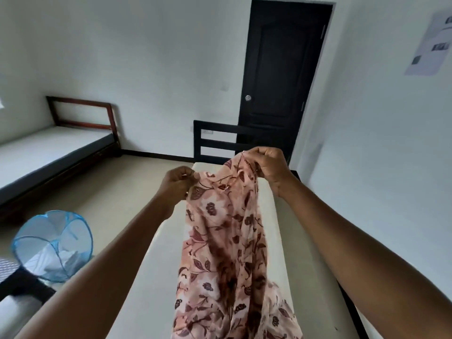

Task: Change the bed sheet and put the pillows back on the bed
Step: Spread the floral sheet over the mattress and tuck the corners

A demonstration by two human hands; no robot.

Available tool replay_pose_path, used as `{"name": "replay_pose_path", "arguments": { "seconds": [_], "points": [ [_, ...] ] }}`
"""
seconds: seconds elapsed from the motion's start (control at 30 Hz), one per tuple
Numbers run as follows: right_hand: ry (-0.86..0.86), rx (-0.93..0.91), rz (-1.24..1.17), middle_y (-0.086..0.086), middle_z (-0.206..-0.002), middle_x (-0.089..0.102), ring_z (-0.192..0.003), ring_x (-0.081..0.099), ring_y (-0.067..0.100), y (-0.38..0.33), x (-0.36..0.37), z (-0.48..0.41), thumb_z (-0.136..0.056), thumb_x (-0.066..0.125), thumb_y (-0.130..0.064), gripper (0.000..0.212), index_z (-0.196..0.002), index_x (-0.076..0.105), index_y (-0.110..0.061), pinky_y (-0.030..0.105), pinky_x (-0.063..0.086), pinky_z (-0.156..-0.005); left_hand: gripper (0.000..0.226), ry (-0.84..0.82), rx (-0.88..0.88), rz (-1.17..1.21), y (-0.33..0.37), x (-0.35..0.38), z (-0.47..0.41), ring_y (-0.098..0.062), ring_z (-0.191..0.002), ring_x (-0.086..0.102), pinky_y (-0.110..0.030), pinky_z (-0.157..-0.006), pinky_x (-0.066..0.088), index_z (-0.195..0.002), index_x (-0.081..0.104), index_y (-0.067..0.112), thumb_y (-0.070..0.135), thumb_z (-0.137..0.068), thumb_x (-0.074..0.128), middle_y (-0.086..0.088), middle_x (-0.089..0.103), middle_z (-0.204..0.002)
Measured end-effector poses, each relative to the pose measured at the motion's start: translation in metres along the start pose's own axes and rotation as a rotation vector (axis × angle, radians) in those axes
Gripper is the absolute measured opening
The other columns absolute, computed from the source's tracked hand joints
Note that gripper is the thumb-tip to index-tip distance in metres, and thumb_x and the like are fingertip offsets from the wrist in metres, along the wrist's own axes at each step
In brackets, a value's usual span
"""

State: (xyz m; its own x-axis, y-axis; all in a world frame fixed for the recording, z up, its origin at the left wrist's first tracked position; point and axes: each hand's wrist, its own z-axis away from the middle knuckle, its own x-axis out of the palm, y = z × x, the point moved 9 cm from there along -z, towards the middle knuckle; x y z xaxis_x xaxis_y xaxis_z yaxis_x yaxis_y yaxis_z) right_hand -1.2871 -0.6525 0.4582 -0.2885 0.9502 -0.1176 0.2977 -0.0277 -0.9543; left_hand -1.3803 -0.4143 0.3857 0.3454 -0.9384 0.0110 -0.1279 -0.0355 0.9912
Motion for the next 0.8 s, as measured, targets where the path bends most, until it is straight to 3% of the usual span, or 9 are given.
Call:
{"name": "replay_pose_path", "arguments": {
  "seconds": [0.13,0.23,0.3,0.4,0.5,0.57,0.67,0.73,0.8],
  "points": [
    [-0.219,0.022,0.029,0.013,-0.077,0.075,-0.061,0.069,0.015,0.009,0.014,0.004,-0.094,0.074,-0.016,0.013,-0.089,0.076,-0.005,0.028,0.054,-0.057,0.016,0.231,-0.154,-0.194,-0.034,-0.025,0.011,-0.025,-0.075,0.064,-0.05,-0.074,0.06,-0.079,0.063,0.015,0.014,-0.09,0.076,-0.008,0.068,-0.081],
    [-0.284,0.04,-0.012,0.018,-0.081,0.076,-0.062,0.071,0.02,0.02,0.01,0.01,-0.098,0.069,-0.017,0.015,-0.091,0.072,-0.004,0.031,0.055,-0.056,0.02,0.551,-0.055,-0.579,-0.018,-0.016,0.047,-0.02,-0.08,0.067,-0.039,-0.075,0.057,-0.086,0.064,0.023,0.036,-0.085,0.079,0.004,0.071,-0.086],
    [-0.304,0.044,-0.049,0.025,-0.087,0.075,-0.062,0.071,0.023,0.028,0.004,0.013,-0.1,0.067,-0.017,0.017,-0.091,0.07,-0.003,0.034,0.056,-0.056,0.031,0.698,0.064,-0.631,0.001,0.011,0.081,-0.019,-0.077,0.068,-0.032,-0.067,0.05,-0.083,0.066,0.019,0.049,-0.092,0.069,0.006,0.071,-0.08],
    [-0.369,0.087,-0.121,0.025,-0.093,0.075,-0.068,0.073,0.027,0.043,-0.008,0.02,-0.101,0.064,-0.016,0.015,-0.098,0.068,-0.001,0.039,0.061,-0.06,0.057,0.393,-0.036,-0.261,-0.009,0.089,0.093,-0.02,-0.064,0.072,-0.033,-0.058,0.058,-0.086,0.072,0.006,0.062,-0.09,0.063,-0.005,0.075,-0.074],
    [-0.437,0.1,-0.087,0.026,-0.097,0.075,-0.078,0.076,0.033,0.056,-0.011,0.027,-0.102,0.064,-0.019,0.021,-0.105,0.068,0.002,0.045,0.064,-0.068,0.047,0.28,-0.179,0.02,-0.036,0.129,0.094,-0.024,-0.065,0.067,-0.034,-0.058,0.057,-0.097,0.068,-0.007,0.038,-0.089,0.074,-0.014,0.071,-0.082],
    [-0.354,0.101,-0.059,0.024,-0.096,0.075,-0.084,0.076,0.036,0.066,-0.027,0.021,-0.099,0.066,-0.02,0.02,-0.099,0.072,-0.001,0.047,0.064,-0.067,0.019,0.375,-0.158,0.133,-0.04,0.131,0.099,-0.025,-0.066,0.066,-0.033,-0.058,0.058,-0.084,0.067,-0.002,0.014,-0.092,0.073,-0.016,0.07,-0.08],
    [-0.171,0.169,-0.084,0.027,-0.083,0.074,-0.073,0.073,0.042,0.084,-0.063,-0.006,-0.088,0.066,-0.02,0.023,-0.078,0.074,0.0,0.057,0.063,-0.07,0.021,0.625,-0.162,0.204,-0.046,0.105,0.112,-0.022,-0.061,0.063,-0.028,-0.052,0.057,-0.074,0.063,0.009,-0.002,-0.091,0.068,-0.013,0.067,-0.073],
    [-0.037,0.257,-0.161,0.026,-0.074,0.073,-0.062,0.07,0.038,0.1,-0.099,-0.03,-0.071,0.065,-0.005,0.012,-0.07,0.076,0.0,0.057,0.063,-0.072,0.021,0.822,-0.173,0.198,-0.044,0.075,0.126,-0.023,-0.063,0.062,-0.027,-0.05,0.056,-0.076,0.063,0.007,-0.006,-0.092,0.061,-0.014,0.065,-0.075],
    [0.149,0.341,-0.185,0.02,-0.071,0.074,-0.063,0.073,0.033,0.122,-0.146,-0.053,-0.061,0.061,0.005,0.018,-0.068,0.077,-0.002,0.056,0.064,-0.073,0.011,0.963,-0.172,0.19,-0.04,0.043,0.137,-0.027,-0.07,0.064,-0.031,-0.054,0.057,-0.086,0.066,-0.001,-0.007,-0.088,0.057,-0.02,0.066,-0.082]
  ]
}}
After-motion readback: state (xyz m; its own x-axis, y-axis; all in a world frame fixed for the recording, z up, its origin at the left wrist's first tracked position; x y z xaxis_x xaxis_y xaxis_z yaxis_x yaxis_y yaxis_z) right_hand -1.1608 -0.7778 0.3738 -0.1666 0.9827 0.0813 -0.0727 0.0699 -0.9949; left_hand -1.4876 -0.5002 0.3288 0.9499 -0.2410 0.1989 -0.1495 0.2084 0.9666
